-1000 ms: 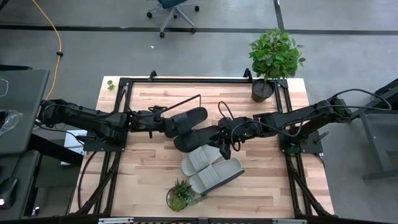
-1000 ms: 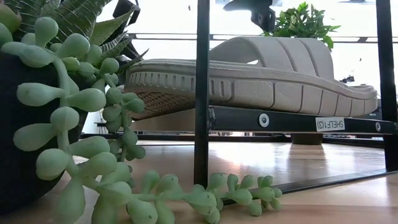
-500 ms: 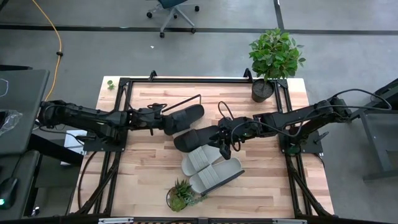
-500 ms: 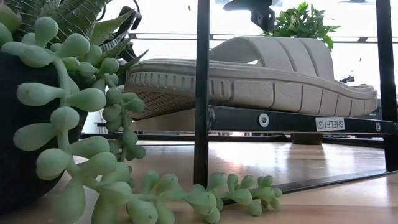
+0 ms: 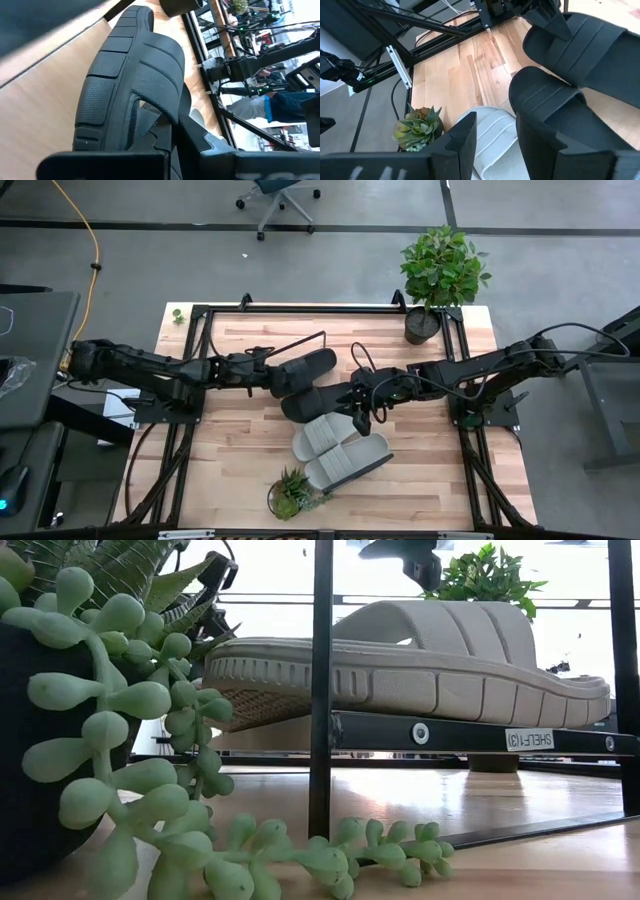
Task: Pick and place slides into the shelf
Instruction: Put the black slipper on the shelf, then adjust the black slippers on the shelf
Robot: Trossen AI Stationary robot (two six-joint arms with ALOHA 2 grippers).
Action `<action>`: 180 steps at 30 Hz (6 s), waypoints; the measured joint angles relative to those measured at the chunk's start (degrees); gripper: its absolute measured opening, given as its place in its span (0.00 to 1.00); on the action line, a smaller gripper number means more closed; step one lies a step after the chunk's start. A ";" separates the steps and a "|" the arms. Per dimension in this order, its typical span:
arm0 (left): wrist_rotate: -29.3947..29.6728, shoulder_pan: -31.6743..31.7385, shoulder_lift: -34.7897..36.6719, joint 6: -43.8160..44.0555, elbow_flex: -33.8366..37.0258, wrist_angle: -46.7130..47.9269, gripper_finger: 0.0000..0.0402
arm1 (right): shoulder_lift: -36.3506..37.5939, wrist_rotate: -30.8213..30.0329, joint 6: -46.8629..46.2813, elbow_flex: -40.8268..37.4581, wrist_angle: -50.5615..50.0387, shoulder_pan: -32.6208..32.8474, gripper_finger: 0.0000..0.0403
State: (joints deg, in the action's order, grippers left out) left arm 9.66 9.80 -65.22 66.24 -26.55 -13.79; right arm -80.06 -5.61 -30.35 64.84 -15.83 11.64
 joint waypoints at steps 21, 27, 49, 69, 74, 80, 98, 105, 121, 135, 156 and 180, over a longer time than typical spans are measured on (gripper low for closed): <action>-3.47 -0.04 -4.51 0.52 -0.02 -3.83 0.19 | 0.01 -0.11 -0.22 0.00 0.01 0.00 0.32; -3.82 -0.04 -4.47 0.24 -0.02 -2.60 0.34 | 0.01 -0.13 -0.24 0.00 0.03 0.00 0.32; -10.69 -0.04 -4.47 -4.96 0.02 -0.55 0.76 | 0.00 -0.04 -0.68 0.00 0.03 0.00 0.32; -9.18 -0.02 1.72 -4.75 0.02 9.63 0.76 | 0.01 -0.02 -1.73 0.00 -0.71 0.00 0.32; -8.60 -0.02 5.48 -4.76 0.00 16.53 0.76 | 0.01 -0.03 -1.59 0.00 -0.71 0.00 0.32; -8.77 -0.07 8.42 -5.76 0.00 19.58 0.76 | 0.01 -0.53 -1.70 0.00 -0.76 0.00 0.32; -24.45 -0.07 15.60 -26.71 0.00 30.73 0.75 | 0.01 -6.10 -4.71 0.00 -3.44 -0.06 0.32; -28.55 -0.07 15.56 -34.62 -0.02 36.88 0.69 | 0.01 -5.97 -5.85 0.00 -3.42 -1.34 0.32; -24.35 -0.07 15.49 -40.29 -0.02 40.82 0.06 | -1.31 -11.17 -17.78 0.00 -3.25 -6.94 0.32; -17.92 -0.07 15.42 -42.24 -0.02 44.39 0.01 | -7.79 -5.72 -23.69 0.00 -3.15 -16.23 0.32; -13.43 -0.07 3.76 -41.87 -0.02 36.93 0.00 | -7.79 -6.15 -24.94 0.00 -3.00 -14.93 0.32; -7.49 -0.07 3.58 -37.74 -0.02 32.42 0.00 | -7.94 -5.59 -22.16 0.00 -3.89 -15.00 0.32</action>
State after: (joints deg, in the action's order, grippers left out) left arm 2.17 9.74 -61.65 28.49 -26.57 18.63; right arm -88.01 -11.19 -52.51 64.84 -19.72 -3.36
